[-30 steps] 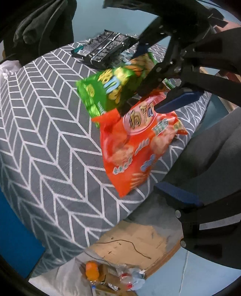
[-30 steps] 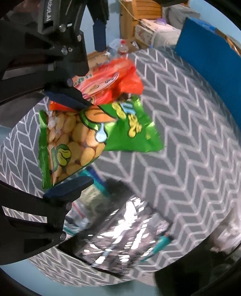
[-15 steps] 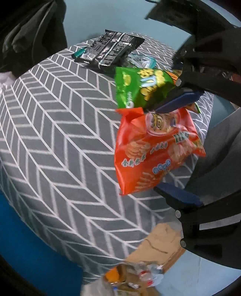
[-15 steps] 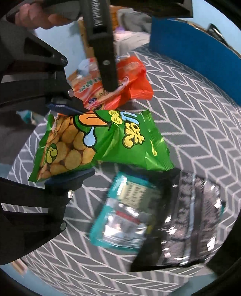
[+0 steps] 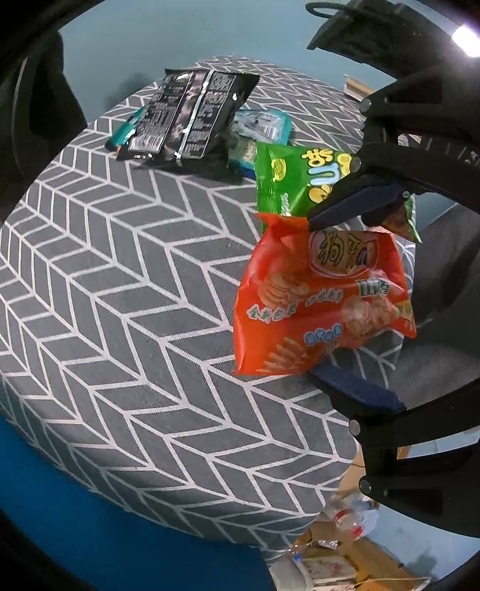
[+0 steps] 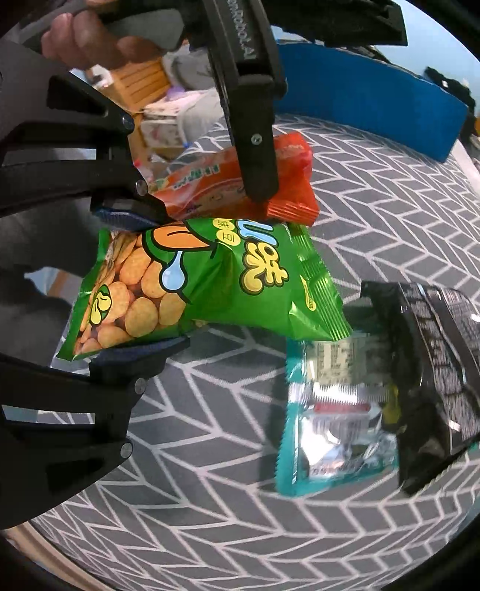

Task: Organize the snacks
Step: 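Grasp green peanut bag with right tool while left tool grasps orange cracker bag, then lift both held bags and carry them over the open box, then open both tools to drop the bags into the box, then move both tools back over the last packets on the table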

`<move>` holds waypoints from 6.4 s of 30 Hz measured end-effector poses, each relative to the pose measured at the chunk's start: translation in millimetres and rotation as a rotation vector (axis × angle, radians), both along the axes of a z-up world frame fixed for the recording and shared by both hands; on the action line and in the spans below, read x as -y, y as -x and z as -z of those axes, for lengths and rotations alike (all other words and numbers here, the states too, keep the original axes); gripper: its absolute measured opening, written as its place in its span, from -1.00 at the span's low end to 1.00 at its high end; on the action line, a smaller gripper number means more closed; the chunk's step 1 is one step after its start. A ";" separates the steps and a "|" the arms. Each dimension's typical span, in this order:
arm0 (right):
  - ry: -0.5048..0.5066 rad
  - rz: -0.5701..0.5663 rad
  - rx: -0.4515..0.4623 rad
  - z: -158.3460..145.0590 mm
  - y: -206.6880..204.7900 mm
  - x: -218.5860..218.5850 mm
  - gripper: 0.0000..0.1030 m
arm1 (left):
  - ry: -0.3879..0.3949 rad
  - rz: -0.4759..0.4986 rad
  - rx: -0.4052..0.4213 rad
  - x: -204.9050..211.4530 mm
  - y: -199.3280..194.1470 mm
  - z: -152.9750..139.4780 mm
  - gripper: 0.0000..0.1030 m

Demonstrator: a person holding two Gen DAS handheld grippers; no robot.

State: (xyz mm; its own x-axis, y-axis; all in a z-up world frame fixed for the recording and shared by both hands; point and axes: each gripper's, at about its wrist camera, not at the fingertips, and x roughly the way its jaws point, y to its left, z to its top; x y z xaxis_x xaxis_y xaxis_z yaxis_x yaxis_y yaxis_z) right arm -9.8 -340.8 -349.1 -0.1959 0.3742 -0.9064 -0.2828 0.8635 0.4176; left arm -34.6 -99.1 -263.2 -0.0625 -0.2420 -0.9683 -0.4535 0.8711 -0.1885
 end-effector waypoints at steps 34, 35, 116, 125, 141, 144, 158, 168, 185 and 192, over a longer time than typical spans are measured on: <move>0.143 0.012 0.160 2.2 5.4 29.1 0.37 | -0.034 -0.070 -0.071 47.9 34.0 40.4 0.79; 0.146 0.007 0.162 2.2 4.6 27.8 0.37 | -0.035 -0.081 -0.069 44.8 36.7 40.7 0.79; -0.027 -0.228 0.348 -150.8 -63.6 -259.3 -0.17 | -0.226 -0.052 0.280 -218.7 51.9 -153.8 -0.01; -0.039 -0.235 0.346 -150.0 -84.6 -325.4 -0.17 | -0.250 -0.026 0.251 -255.9 38.9 -131.8 -0.01; -0.017 -0.220 0.293 -121.8 -109.4 -387.8 -0.09 | -0.243 0.025 0.205 -276.6 21.9 -112.4 0.22; -0.017 -0.221 0.289 -121.2 -111.1 -386.9 -0.09 | -0.248 0.005 0.214 -280.6 24.2 -116.8 0.28; -0.026 -0.167 0.349 -150.1 -113.4 -353.0 0.27 | -0.261 0.013 0.267 -268.6 27.2 -146.6 0.40; -0.012 -0.049 0.356 -161.0 -116.7 -278.2 0.27 | -0.265 0.118 0.316 -217.4 10.7 -164.1 0.48; 0.101 0.176 0.357 -157.3 -129.5 -111.3 0.40 | -0.254 0.332 0.361 -105.7 -32.3 -165.8 0.48; 0.166 0.227 0.345 -140.2 -134.3 -51.6 0.40 | -0.252 0.417 0.349 -63.2 -51.6 -150.9 0.54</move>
State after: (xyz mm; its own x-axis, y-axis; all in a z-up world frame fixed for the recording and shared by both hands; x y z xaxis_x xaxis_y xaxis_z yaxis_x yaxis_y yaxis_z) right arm 124.5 -289.3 -208.9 0.1986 0.2162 -0.9559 -0.1771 0.9672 0.1820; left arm 17.0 -36.0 -112.3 0.2295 -0.0254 -0.9730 -0.0127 0.9995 -0.0291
